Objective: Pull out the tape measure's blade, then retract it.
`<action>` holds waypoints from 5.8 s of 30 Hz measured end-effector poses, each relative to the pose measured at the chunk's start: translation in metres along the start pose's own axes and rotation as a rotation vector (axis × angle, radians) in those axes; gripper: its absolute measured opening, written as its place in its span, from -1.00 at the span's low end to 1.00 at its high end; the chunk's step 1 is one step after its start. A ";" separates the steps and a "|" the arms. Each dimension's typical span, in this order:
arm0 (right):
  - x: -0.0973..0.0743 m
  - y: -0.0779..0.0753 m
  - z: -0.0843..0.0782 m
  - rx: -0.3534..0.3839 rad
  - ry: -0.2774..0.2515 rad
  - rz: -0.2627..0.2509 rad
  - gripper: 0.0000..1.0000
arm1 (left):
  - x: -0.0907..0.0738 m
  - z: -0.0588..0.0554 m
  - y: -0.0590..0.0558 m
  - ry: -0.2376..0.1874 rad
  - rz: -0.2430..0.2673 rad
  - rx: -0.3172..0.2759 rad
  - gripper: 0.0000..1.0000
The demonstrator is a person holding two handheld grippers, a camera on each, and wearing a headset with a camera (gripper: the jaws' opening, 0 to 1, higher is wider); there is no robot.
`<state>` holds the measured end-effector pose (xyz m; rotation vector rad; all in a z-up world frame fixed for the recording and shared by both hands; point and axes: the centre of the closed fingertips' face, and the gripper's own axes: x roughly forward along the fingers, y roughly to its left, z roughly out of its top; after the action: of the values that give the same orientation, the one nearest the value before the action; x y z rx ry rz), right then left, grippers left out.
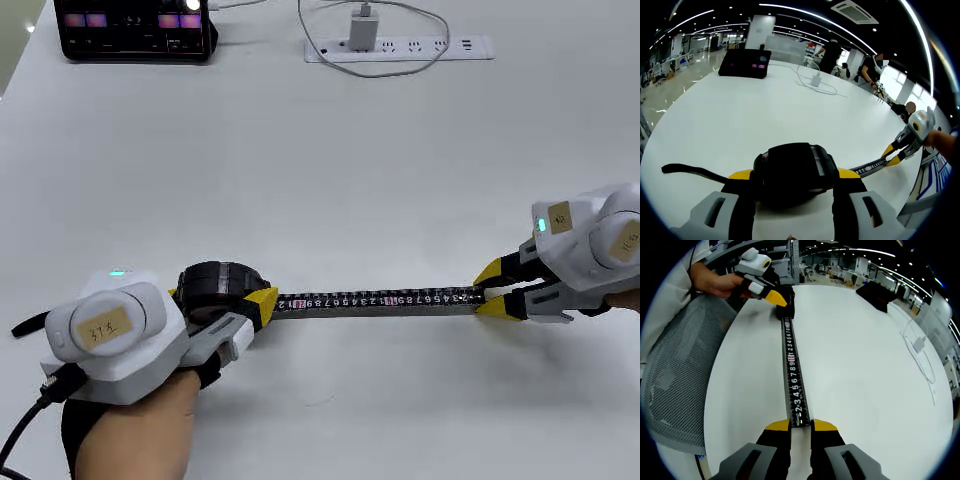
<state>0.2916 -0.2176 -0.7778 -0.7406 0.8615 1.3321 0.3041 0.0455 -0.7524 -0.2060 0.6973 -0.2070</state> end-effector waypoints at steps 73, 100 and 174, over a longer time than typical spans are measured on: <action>0.025 0.013 0.049 0.024 -0.075 0.091 -0.79 | -0.002 0.000 0.000 0.006 -0.040 -0.051 0.15; 0.039 0.013 0.078 0.006 -0.111 0.112 -0.79 | -0.002 0.000 0.001 0.004 -0.055 -0.064 0.15; 0.074 0.018 0.137 -0.021 -0.181 0.172 -0.78 | -0.002 0.000 0.003 0.003 -0.078 -0.098 0.15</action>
<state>0.2904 -0.0615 -0.7722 -0.5615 0.7805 1.5373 0.3033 0.0491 -0.7516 -0.3272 0.7038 -0.2480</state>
